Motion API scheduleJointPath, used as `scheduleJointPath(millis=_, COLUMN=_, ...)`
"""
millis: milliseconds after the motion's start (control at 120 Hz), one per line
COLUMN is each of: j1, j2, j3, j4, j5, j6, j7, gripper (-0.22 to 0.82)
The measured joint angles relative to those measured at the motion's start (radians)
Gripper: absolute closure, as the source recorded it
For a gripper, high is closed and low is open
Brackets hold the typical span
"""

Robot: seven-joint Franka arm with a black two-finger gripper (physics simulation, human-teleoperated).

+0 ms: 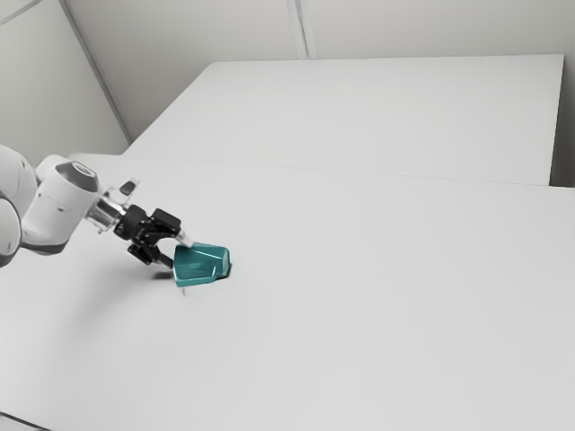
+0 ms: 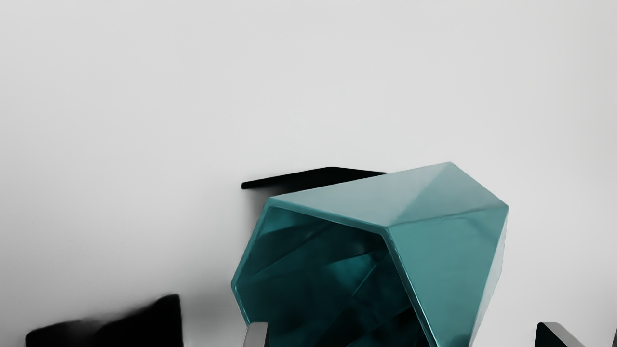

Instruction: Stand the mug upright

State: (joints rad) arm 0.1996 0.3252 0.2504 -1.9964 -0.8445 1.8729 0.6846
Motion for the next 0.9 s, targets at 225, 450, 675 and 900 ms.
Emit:
scheduleJointPath(millis=225, j1=-0.01, j2=0.005, j3=-0.011, j4=0.007, j5=-0.032, j6=-0.005, j7=0.018, gripper=0.07)
scheduleJointPath(millis=450, j1=-0.022, j2=0.007, j3=-0.011, j4=0.013, j5=-0.031, j6=-0.005, j7=0.036, gripper=0.29)
scheduleJointPath(millis=675, j1=-0.022, j2=0.007, j3=-0.013, j4=0.013, j5=-0.053, j6=-0.005, j7=0.045, gripper=0.48)
scheduleJointPath(millis=900, j1=-0.023, j2=0.007, j3=-0.016, j4=0.009, j5=-0.122, j6=-0.019, j7=0.054, gripper=0.65)
